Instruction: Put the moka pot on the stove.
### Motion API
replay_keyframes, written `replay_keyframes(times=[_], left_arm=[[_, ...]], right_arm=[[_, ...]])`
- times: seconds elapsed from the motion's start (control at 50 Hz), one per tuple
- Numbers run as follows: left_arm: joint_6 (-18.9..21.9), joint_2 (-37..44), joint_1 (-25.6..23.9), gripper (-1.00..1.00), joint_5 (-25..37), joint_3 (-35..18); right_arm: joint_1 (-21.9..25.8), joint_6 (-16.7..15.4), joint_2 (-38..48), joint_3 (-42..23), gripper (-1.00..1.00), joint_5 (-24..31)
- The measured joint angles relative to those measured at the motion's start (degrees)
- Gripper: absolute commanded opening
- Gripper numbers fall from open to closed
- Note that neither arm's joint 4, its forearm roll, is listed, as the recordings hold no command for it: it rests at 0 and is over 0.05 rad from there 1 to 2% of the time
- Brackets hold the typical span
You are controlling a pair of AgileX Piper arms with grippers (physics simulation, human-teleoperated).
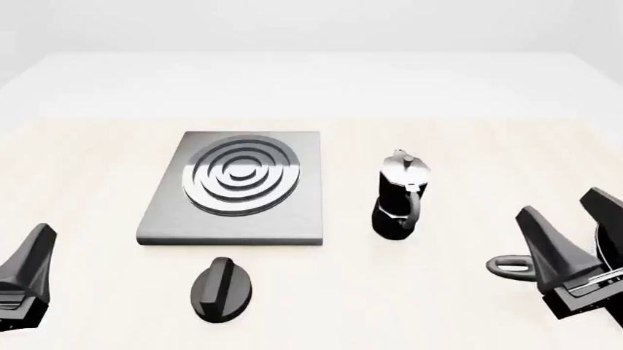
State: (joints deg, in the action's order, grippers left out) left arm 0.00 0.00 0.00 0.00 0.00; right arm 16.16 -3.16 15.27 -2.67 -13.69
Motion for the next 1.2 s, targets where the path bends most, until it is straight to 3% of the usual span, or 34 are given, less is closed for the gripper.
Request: replay_keyframes(times=[0.38,1.2], left_arm=[[0.0,0.0,0.0,1.0,0.0,0.0],[0.0,0.0,0.0,1.0,0.0,0.0]], right_arm=[[2.1,0.1,8.0,0.8,1.0,-8.2],[4.6,0.9,32.5,1.8,1.0,-31.0]])
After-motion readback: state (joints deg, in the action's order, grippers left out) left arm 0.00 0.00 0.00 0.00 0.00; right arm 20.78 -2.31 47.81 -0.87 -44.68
